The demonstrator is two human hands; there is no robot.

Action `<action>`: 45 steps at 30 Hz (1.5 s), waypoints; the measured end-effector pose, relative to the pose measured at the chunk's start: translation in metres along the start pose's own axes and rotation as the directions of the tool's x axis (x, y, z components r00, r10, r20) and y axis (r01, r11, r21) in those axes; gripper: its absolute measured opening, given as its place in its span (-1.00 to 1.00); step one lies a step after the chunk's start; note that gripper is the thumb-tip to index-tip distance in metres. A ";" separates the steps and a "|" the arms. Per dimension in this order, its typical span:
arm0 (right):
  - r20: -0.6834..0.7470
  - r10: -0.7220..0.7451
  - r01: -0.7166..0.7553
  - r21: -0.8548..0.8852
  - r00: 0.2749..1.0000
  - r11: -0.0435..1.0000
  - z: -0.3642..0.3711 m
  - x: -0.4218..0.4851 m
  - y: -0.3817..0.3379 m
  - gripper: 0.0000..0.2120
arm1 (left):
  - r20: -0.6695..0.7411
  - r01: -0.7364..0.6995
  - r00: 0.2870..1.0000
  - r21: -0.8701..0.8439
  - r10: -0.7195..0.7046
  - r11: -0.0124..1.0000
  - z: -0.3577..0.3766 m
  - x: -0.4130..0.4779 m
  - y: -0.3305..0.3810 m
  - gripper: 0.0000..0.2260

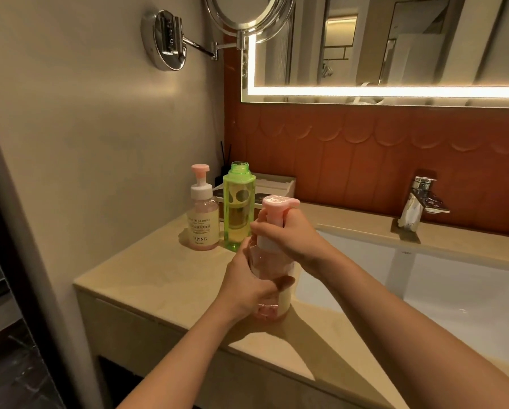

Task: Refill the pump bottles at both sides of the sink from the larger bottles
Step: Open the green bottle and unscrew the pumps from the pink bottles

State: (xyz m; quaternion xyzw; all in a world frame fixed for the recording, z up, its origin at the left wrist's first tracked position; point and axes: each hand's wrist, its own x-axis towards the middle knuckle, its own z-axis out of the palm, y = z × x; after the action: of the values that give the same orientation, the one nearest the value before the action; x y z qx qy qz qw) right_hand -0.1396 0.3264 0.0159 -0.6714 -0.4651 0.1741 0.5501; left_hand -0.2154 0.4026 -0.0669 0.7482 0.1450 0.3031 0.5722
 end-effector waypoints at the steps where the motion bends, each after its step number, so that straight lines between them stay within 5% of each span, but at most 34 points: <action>1: 0.053 -0.008 0.007 0.018 0.999 1.000 -0.004 0.001 0.000 -0.95 | 0.003 -0.006 1.000 0.003 0.006 1.000 0.000 0.000 -0.001 -0.29; 6: 0.230 0.020 -0.025 0.016 0.973 1.000 -0.021 0.004 0.006 -0.80 | -0.015 -0.043 0.999 0.002 0.043 0.999 0.001 0.000 -0.004 -0.39; 10: 0.058 0.007 -0.003 -0.071 0.998 0.997 -0.042 -0.004 0.017 -0.63 | 0.005 -0.047 0.999 0.005 0.047 0.999 0.001 -0.004 -0.001 -0.32; 13: -0.125 -0.052 0.027 -0.198 0.991 0.980 -0.053 -0.012 0.020 -0.74 | -0.003 -0.025 1.000 0.001 0.025 1.000 0.002 -0.004 -0.002 -0.35; 17: -0.115 -0.074 0.046 -0.231 0.991 0.972 -0.035 -0.026 0.009 -0.53 | -0.022 -0.040 0.999 0.002 0.040 0.999 0.002 -0.005 -0.004 -0.32; 23: -0.246 -0.177 0.067 -0.398 0.953 0.915 0.002 -0.024 0.004 -0.36 | -0.065 0.004 0.998 -0.045 -0.007 0.999 0.018 -0.005 0.003 -0.57; 27: -0.192 -0.131 0.074 -0.280 0.972 0.957 -0.007 -0.027 0.007 -0.42 | -0.041 -0.015 0.999 -0.026 0.014 1.000 0.009 -0.010 -0.002 -0.34; 33: -0.015 -0.141 0.137 -0.170 0.990 0.976 -0.035 -0.035 0.014 -0.65 | -0.020 -0.030 0.999 0.009 0.030 1.000 0.008 -0.012 0.000 -0.35; 37: 0.038 -0.087 0.084 0.059 0.996 0.995 -0.045 -0.037 0.013 -0.49 | -0.029 -0.046 0.998 0.025 0.046 0.999 0.007 -0.014 0.002 -0.34; 41: -0.003 -0.033 0.032 -0.169 0.999 0.985 -0.024 -0.042 0.005 -0.40 | 0.001 -0.047 0.999 -0.001 0.047 0.999 0.008 -0.013 0.005 -0.29; 45: -0.203 -0.082 0.018 -0.298 0.976 0.954 0.002 -0.037 0.009 -0.30 | -0.047 -0.004 0.999 -0.081 0.000 0.997 0.013 -0.011 0.007 -0.21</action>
State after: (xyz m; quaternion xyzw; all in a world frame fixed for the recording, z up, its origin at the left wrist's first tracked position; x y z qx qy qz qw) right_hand -0.1558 0.2977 -0.0032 -0.7484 -0.4413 0.0159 0.4948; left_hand -0.2173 0.3845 -0.0658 0.7173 0.1453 0.3266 0.5981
